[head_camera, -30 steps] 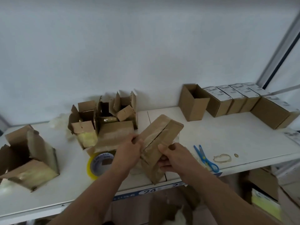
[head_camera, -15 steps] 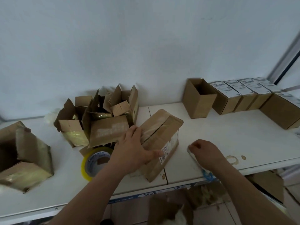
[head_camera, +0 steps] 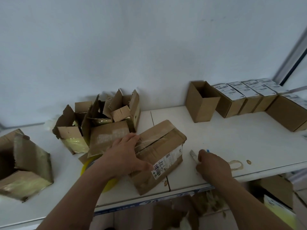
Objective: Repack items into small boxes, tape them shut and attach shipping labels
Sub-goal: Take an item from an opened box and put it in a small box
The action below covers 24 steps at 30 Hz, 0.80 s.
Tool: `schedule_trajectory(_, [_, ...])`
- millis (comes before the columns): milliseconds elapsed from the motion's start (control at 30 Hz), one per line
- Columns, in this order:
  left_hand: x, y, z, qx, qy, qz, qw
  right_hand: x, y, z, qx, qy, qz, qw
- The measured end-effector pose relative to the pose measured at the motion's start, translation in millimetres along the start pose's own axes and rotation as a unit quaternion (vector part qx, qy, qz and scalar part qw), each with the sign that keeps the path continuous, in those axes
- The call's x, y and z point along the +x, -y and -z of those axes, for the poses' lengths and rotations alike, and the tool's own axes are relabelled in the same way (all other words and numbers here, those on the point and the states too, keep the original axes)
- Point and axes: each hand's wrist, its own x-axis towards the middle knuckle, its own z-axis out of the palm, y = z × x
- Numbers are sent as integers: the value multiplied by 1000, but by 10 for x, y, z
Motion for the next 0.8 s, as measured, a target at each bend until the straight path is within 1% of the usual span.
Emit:
schedule_trajectory(33, [2, -2, 2, -2, 3, 0, 1000, 15, -14, 41, 49, -5, -6, 999])
schedule_trajectory(67, [6, -2, 5, -4, 9, -2, 1000, 37, -32, 99, 124, -11, -15, 992])
schedule_trajectory(100, [14, -7, 8, -6, 11, -6, 1000, 43, -39, 189, 230, -13, -27, 973])
schedule_trajectory(133, [27, -21, 8, -8, 5, -13, 1000, 27, -35, 295, 352, -9, -35, 935])
schedule_trajectory(167, [45, -53, 10, -11, -11, -22, 1000, -8, -19, 413, 468, 6, -39, 883])
schedule_trajectory(200, [69, -102, 9, -17, -35, -34, 999, -46, -1, 526, 556, 25, -32, 830])
schedule_trajectory(233, [98, -166, 4, -20, -59, -47, 997, -80, 14, 626, 610, 41, -18, 791])
schedule_trajectory(300, [160, -314, -23, -4, -86, -68, 994, -117, 39, 761, 676, 60, 8, 734])
schedule_trajectory(333, [187, -373, -49, 15, -87, -77, 993, -119, 50, 806, 698, 65, 15, 713])
schedule_trajectory(400, [243, -445, -112, 47, -74, -84, 993, -119, 54, 883, 730, 81, 28, 679])
schedule_trajectory(500, [306, -432, -134, 52, -49, -80, 994, -94, 3, 954, 770, 124, 64, 623])
schedule_trajectory(533, [315, -414, -114, 47, -41, -80, 995, -82, -20, 962, 772, 138, 79, 616])
schedule_trajectory(567, [318, -396, -89, 44, -33, -83, 995, -71, -32, 965, 768, 149, 92, 616])
schedule_trajectory(633, [316, -359, -46, 39, -15, -94, 995, -42, -35, 939, 754, 149, 104, 631])
schedule_trajectory(667, [317, -345, -29, 36, -8, -99, 994, -33, -22, 919, 743, 135, 108, 646])
schedule_trajectory(700, [316, -337, -14, 33, -4, -102, 994, -26, -7, 896, 723, 107, 112, 673])
schedule_trajectory(767, [329, -331, 3, 35, -1, -107, 994, -3, 17, 843, 653, 23, 121, 747])
schedule_trajectory(800, [337, -330, 5, 37, 0, -109, 993, 17, 33, 816, 626, -15, 125, 770])
